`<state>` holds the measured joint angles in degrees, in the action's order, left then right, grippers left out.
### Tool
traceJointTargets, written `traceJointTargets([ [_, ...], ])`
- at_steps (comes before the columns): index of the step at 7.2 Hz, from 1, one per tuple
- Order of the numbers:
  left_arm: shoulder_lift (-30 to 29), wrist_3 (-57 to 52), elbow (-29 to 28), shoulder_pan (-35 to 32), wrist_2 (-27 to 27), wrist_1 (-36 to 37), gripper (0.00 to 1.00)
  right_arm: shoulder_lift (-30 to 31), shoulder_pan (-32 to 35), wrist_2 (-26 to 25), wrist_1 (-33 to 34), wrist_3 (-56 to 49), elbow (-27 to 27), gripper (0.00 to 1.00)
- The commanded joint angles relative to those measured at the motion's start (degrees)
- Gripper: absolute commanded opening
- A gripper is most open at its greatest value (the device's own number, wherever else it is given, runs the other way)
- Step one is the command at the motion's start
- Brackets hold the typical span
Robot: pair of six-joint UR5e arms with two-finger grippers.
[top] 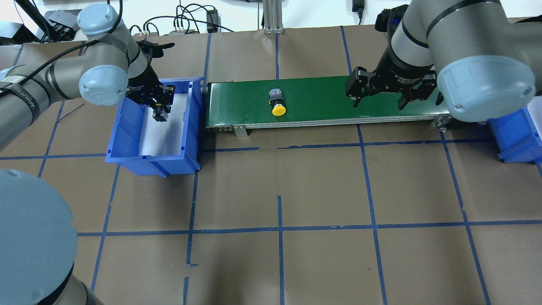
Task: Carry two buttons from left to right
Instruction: 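Grasp the red-capped button with the left gripper and lift it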
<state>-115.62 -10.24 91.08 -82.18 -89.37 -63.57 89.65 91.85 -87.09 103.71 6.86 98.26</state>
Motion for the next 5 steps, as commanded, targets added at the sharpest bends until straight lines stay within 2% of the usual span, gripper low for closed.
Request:
traceJointTargets([
  [1, 4.42, 1.09, -2.21, -0.09, -0.02, -6.88, 0.18, -0.09, 0.0, -0.01, 0.0, 0.0, 0.0, 1.0],
  [3, 8.2, 5.04, -4.77, -2.71, 0.07, -12.78, 0.18, 0.0, 0.0, 0.0, 0.0, 0.0, 0.0, 1.0],
  [5, 11.28, 8.1, -4.86, -4.3, 0.33, -15.78, 0.18, 0.0, -0.09, -0.01, 0.0, 0.0, 0.09, 1.0],
])
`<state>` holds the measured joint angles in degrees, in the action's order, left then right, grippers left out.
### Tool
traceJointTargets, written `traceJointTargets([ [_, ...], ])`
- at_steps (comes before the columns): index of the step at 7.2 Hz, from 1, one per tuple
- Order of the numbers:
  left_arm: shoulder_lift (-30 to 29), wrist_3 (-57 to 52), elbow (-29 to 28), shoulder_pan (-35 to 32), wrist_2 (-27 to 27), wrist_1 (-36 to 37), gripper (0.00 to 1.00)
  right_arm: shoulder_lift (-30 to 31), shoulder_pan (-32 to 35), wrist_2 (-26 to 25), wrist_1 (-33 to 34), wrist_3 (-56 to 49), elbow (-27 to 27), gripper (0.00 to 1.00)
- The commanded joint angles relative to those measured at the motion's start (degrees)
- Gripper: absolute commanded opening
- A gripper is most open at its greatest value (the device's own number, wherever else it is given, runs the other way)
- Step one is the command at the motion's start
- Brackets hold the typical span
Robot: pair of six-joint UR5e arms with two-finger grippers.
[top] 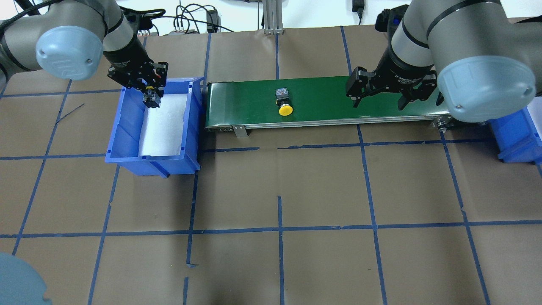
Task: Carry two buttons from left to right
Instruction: 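Grasp the red-capped button with the left gripper and lift it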
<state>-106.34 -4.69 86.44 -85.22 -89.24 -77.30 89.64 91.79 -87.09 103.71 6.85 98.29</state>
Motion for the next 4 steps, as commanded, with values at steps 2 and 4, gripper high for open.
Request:
traceJointTargets([
  [2, 2.11, 6.44, -0.05, -3.72, 0.73, -2.16, 0.18, 0.01, -0.03, -0.01, 0.0, 0.0, 0.5, 1.0],
  [4, -1.93, 13.44, -0.05, -6.95, 2.56, 2.82, 0.18, 0.01, -0.03, -0.01, 0.0, 0.0, 0.5, 1.0],
])
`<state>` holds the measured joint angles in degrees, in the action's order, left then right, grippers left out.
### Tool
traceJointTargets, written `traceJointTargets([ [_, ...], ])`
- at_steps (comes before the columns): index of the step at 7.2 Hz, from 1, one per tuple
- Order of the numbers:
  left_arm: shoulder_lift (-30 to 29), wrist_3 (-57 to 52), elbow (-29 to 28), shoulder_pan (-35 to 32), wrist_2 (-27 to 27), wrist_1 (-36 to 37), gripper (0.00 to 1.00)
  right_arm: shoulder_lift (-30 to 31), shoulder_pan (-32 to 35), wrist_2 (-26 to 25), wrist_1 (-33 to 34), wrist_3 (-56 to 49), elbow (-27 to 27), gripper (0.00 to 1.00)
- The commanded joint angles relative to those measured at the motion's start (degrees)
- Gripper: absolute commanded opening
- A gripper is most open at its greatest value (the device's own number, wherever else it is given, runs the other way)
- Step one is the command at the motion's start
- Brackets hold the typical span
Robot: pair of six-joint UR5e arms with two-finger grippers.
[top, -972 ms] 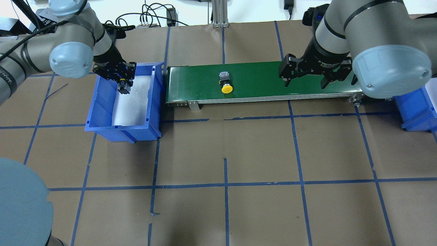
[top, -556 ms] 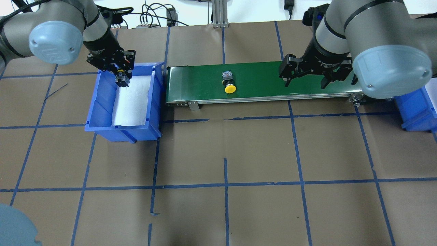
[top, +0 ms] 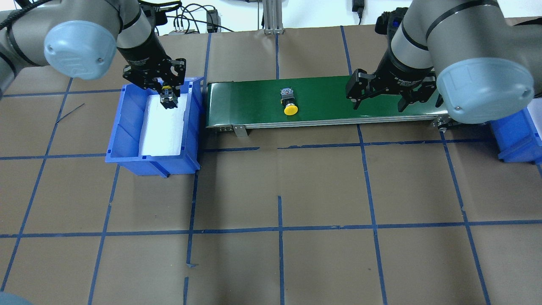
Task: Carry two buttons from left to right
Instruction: 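Place the red button on the conveyor start and open the left gripper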
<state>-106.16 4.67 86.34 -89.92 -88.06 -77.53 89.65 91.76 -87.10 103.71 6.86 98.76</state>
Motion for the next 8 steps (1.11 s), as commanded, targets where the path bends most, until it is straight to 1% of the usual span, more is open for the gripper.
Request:
traceJointTargets([
  [1, -5.17, 6.3, 0.15, -3.76, 1.57, 4.39, 0.18, 0.0, 0.0, 0.0, 0.0, 0.0, 0.03, 1.0],
  [2, -9.29, 7.19, 0.32, -4.55, 2.36, 11.1, 0.18, 0.0, -0.09, -0.09, 0.09, 0.0, 0.03, 1.0],
  [4, -13.27, 7.02, 0.24, -5.7, 2.8, 16.77, 0.18, -0.09, -0.18, 0.0, 0.09, -0.17, 0.03, 1.0],
  [5, -13.54, 6.76, -0.11, -5.7, 2.72, 18.27, 0.18, 0.0, -0.18, -0.09, 0.09, -0.96, 0.03, 1.0],
  [6, -15.64, 6.67, -0.2, -5.7, 2.8, 20.38, 0.18, 0.0, -0.26, -0.09, 0.0, -0.97, 0.03, 1.0],
  [7, -16.44, 6.58, -0.2, -5.7, 2.81, 22.23, 0.18, 0.0, -0.26, -0.09, 0.0, -0.97, 0.03, 1.0],
  [8, -16.36, 6.41, -0.29, -5.62, 2.63, 22.24, 0.18, 0.0, -0.26, 0.0, 0.09, -0.97, 0.03, 1.0],
])
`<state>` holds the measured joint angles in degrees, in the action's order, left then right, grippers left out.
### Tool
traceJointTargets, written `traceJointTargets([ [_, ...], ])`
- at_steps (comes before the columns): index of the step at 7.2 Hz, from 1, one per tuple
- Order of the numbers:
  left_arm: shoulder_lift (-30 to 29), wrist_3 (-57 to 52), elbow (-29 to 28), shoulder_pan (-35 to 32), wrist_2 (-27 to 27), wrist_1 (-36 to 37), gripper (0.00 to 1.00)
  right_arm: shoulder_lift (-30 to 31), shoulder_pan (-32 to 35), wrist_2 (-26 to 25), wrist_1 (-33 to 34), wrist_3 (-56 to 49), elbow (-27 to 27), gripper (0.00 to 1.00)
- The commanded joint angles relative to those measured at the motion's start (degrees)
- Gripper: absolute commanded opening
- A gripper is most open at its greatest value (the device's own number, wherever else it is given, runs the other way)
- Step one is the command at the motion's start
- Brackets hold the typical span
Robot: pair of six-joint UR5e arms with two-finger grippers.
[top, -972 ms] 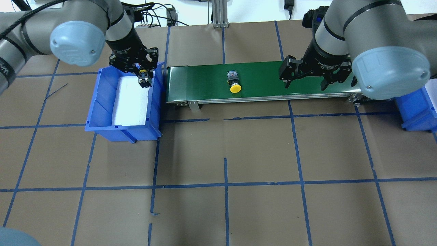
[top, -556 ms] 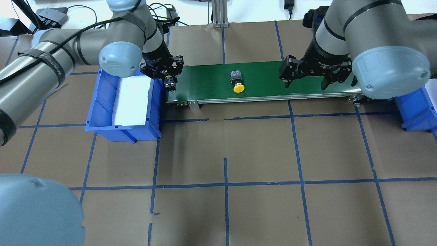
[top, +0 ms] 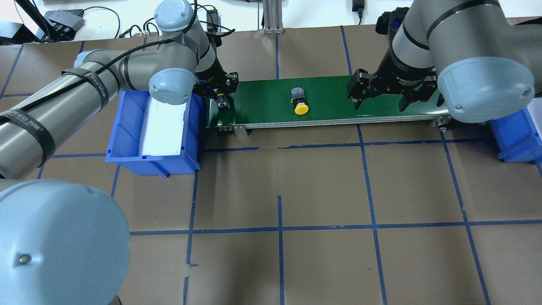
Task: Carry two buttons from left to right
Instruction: 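Place the red button on the conveyor start and open the left gripper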
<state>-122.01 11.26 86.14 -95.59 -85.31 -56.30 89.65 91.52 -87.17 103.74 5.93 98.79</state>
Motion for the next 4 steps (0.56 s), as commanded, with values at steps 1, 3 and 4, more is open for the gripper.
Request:
traceJointTargets([
  [1, -0.68, -0.18, -0.09, 0.05, -0.12, 1.01, 0.18, 0.0, -0.02, 0.15, 0.06, -0.04, 0.0, 1.0],
  [3, -0.69, -0.18, -1.23, -0.04, -0.03, 0.75, 0.18, 0.0, 0.07, 0.15, 0.06, -0.04, 0.0, 1.0],
  [4, -0.69, -0.18, -1.23, -0.04, -0.03, 0.49, 0.21, 0.0, 0.07, 0.15, 0.06, 0.04, 0.0, 1.0],
])
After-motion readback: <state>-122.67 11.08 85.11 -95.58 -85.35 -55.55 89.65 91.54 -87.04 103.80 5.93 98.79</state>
